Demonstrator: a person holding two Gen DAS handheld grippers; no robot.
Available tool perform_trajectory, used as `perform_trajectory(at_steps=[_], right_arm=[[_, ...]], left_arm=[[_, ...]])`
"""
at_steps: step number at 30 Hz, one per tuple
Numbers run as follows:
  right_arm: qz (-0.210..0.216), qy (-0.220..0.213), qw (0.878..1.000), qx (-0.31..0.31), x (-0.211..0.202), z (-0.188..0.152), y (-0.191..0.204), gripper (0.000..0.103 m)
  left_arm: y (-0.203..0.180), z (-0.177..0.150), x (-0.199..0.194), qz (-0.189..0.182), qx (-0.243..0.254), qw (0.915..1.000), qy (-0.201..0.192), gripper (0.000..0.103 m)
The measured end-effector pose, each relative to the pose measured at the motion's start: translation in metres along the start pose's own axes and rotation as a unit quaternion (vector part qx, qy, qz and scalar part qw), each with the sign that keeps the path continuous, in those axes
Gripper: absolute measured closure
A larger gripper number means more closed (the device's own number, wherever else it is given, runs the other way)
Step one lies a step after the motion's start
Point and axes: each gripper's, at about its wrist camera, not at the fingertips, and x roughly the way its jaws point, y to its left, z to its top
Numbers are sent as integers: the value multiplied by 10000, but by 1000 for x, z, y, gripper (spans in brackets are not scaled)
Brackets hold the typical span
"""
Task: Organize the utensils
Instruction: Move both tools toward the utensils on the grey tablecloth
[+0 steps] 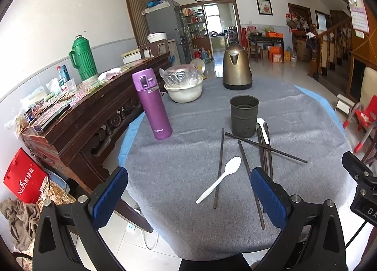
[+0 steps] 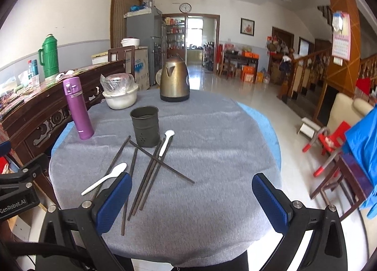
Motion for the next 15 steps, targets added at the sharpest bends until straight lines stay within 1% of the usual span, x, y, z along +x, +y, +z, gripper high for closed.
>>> perform_trajectory(at_steps=[4, 8, 15], right_arm=[[-29, 79, 9999, 73, 13, 1, -4, 0], [35, 181, 9998, 125, 28, 3, -5, 0], [171, 381, 9991, 43, 63, 11, 7, 0]], left_arm=[[-6, 0, 11, -3, 100, 9999, 108, 0], [-8, 0, 30, 1, 146, 9995, 286, 0], [-9, 4, 66, -63, 235, 9983, 538, 0]])
